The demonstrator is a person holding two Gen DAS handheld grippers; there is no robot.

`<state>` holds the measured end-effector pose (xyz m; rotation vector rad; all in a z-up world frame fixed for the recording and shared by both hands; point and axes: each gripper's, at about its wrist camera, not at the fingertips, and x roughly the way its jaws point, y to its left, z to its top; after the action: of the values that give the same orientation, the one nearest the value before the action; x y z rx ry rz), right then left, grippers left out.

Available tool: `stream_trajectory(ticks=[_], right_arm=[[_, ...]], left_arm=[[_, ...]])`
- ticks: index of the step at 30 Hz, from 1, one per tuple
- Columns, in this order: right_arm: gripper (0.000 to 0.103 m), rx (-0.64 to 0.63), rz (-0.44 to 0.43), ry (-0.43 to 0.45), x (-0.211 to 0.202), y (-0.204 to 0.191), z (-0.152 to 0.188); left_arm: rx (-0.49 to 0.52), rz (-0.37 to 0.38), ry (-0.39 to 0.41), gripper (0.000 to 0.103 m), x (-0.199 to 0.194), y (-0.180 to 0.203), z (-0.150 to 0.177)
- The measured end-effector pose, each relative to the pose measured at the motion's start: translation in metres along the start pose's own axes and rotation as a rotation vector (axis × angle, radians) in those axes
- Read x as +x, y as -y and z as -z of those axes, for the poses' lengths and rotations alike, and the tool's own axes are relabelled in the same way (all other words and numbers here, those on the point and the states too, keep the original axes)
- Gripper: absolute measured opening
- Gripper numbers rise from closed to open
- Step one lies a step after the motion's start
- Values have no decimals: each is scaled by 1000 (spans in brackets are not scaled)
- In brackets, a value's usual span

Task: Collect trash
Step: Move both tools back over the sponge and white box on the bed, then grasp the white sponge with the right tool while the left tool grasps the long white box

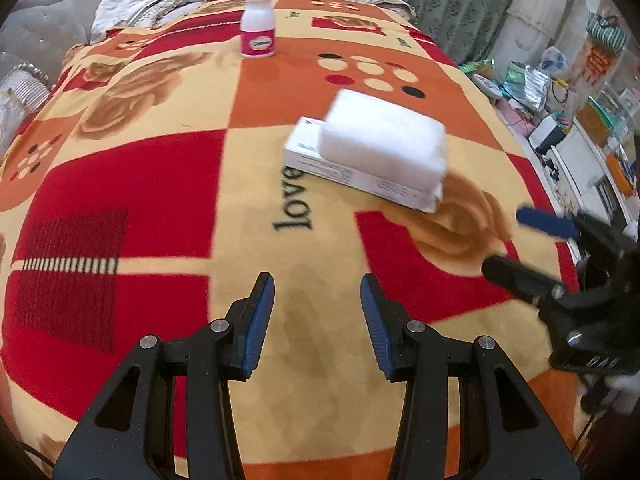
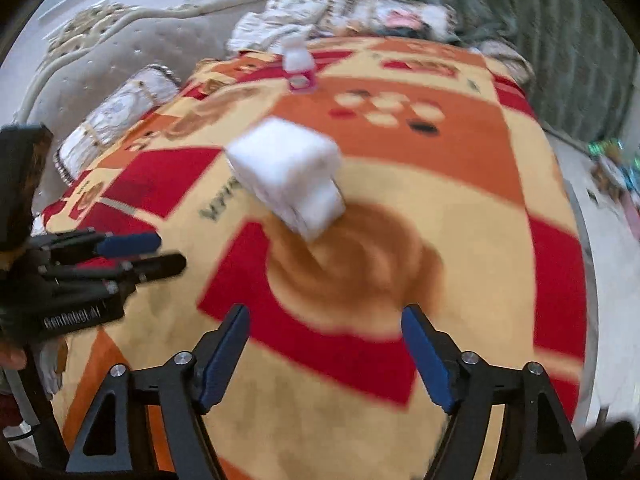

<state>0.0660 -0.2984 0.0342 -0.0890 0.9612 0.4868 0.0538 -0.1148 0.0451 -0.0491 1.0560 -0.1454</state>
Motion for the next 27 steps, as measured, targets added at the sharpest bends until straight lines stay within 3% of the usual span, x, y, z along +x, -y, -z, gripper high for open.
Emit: stream_trajectory(ticks=[6,13,17,19,27], right_arm=[[88,-159,-26,42,15,-22,-55],[89,-284,-6,-22,54,-33,-91],[88,-266,-16,-56,69,-27,-96],[68,-238,-39,-61,71,-24,-96],[67,-118,-7,-3,34,4,-77]], left_arm=[[-36,2,-2,43,1,-16,-11],[-44,17,-16,43,4,-23,-16],[-50,20,-20,43,9,-24,-19],[-57,20,-20,43,12,-26,-22],[-110,-29,39,43,29,-38,-77]])
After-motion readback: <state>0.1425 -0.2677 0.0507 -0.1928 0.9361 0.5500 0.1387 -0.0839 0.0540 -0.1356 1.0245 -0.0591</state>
